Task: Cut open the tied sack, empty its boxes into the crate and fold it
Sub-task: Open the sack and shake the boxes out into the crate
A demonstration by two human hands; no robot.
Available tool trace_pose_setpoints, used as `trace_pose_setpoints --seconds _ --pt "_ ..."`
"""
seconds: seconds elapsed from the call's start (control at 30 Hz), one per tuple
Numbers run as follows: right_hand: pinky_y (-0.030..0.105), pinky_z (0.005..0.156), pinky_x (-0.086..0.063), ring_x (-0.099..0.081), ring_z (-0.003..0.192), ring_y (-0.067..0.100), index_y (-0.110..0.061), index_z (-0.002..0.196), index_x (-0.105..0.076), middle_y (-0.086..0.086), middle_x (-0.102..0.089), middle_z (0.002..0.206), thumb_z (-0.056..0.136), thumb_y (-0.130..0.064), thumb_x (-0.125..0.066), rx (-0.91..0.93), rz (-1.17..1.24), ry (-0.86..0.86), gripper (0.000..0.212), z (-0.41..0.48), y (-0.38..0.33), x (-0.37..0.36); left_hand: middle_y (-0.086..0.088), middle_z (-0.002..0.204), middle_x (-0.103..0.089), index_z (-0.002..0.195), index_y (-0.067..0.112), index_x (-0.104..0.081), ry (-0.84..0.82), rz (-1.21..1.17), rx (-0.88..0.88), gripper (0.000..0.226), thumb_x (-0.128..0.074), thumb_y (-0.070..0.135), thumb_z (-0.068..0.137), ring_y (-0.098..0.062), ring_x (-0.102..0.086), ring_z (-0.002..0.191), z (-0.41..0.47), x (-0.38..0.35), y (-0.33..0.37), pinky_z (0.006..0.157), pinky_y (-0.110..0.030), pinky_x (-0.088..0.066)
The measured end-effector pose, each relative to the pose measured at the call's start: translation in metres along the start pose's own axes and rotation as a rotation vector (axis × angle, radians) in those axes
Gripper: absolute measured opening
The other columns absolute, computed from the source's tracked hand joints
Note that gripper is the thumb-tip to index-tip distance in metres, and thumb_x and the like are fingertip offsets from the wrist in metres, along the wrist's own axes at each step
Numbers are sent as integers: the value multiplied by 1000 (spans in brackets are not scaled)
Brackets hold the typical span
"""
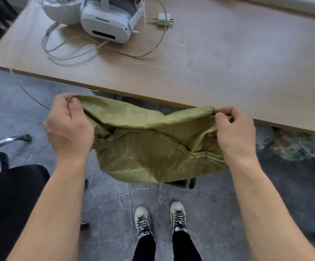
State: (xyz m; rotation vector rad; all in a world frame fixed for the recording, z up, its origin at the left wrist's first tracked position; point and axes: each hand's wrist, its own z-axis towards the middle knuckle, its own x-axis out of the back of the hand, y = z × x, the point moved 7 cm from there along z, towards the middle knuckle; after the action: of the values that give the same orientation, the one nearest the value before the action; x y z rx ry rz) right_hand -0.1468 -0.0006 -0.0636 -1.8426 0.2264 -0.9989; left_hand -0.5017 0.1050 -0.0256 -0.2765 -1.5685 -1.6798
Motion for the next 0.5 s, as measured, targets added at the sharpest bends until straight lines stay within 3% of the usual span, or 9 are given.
trace_pose_setpoints --seconds 0.07,0.2,0.37,0.5 --pt "26 56 -59 -64 64 11 -26 99 -66 -6 -62 83 97 -21 -51 -3 -12 -4 15 -1 2 -1 10 71 -49 109 7 -61 9 11 14 28 -39 22 102 -9 -43 66 2 1 -2 66 -18 -26" --pt "36 64 -63 -64 51 1 -25 99 -66 -7 -65 87 98 -19 -49 -74 -96 -116 19 -11 7 -19 -4 88 -53 112 3 -61 -140 75 27 28 -40 19 103 -17 -43 82 -6 -17 -2 64 -17 -23" --pt "26 57 -60 -61 52 2 -23 99 -66 -10 -57 73 97 -19 -53 23 31 3 14 -5 -13 9 13 72 -49 109 10 -63 21 -56 -41 27 -40 23 101 6 -49 66 8 15 19 60 -15 -30" --pt "34 63 -63 -62 49 -2 -20 103 -66 -6 -64 85 98 -18 -51 -15 -62 -68 16 -9 -7 -11 -1 92 -55 113 6 -61 -177 41 58 28 -40 21 103 -18 -49 88 -4 -17 2 71 -23 -30"
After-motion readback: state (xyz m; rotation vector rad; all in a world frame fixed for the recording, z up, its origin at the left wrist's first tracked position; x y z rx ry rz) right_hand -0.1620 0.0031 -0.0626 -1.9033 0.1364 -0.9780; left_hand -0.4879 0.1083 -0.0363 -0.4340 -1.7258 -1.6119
